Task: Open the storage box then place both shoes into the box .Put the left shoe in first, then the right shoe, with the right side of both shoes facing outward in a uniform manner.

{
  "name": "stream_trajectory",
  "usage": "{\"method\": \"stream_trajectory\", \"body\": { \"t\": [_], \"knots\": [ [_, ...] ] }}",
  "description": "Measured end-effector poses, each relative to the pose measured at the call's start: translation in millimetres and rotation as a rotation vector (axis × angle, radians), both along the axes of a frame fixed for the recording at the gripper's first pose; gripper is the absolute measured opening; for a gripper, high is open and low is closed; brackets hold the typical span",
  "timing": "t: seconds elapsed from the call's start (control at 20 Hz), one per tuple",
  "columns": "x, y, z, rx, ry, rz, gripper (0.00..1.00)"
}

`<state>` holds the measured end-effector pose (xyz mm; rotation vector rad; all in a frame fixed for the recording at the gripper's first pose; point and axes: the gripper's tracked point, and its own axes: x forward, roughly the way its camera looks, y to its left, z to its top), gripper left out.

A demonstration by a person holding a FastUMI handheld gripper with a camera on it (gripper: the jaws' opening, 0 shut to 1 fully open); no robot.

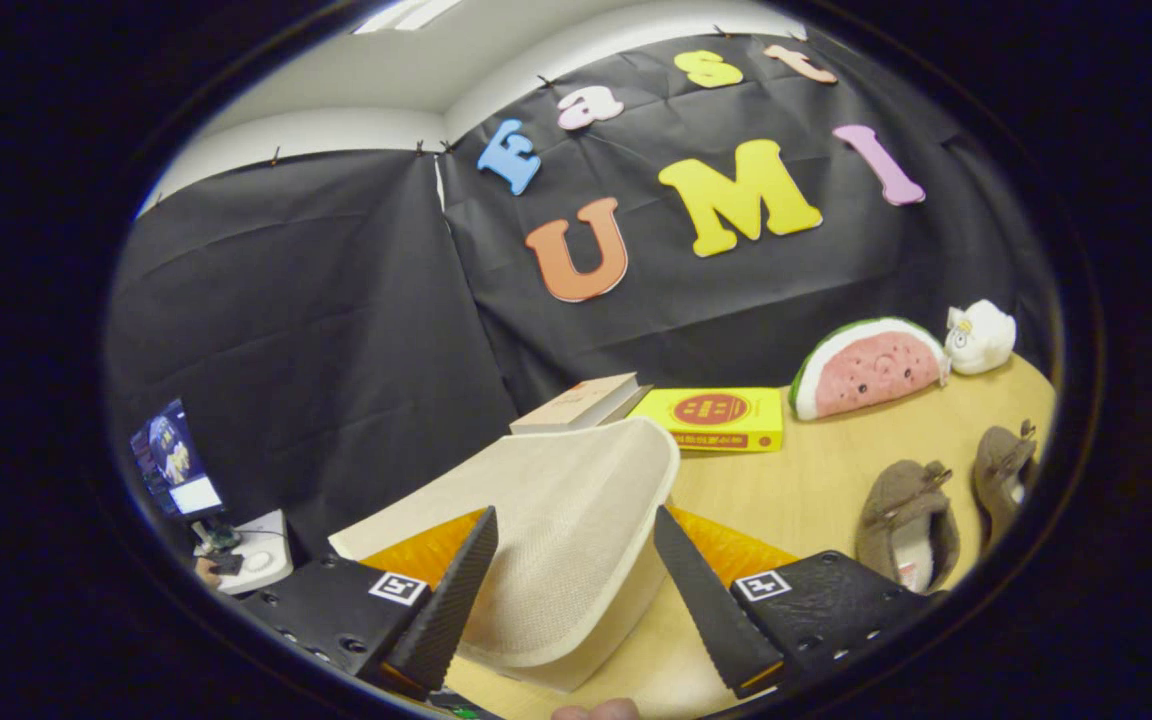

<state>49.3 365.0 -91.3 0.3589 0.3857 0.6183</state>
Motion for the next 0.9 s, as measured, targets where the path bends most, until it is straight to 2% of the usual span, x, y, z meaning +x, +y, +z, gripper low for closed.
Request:
{"method": "stream_trajectory", "body": {
  "t": [0.45,0.65,0.85,0.9],
  "knots": [
    [-2.3,9.7,-16.1,0.250,0.250,0.065,0.96],
    [-6.1,10.0,-9.9,0.288,0.266,0.090,0.96],
    [-1.4,-9.5,9.8,0.297,0.186,0.057,0.81],
    [0.9,-21.1,18.3,0.298,0.150,0.033,0.68]
  ]
}}
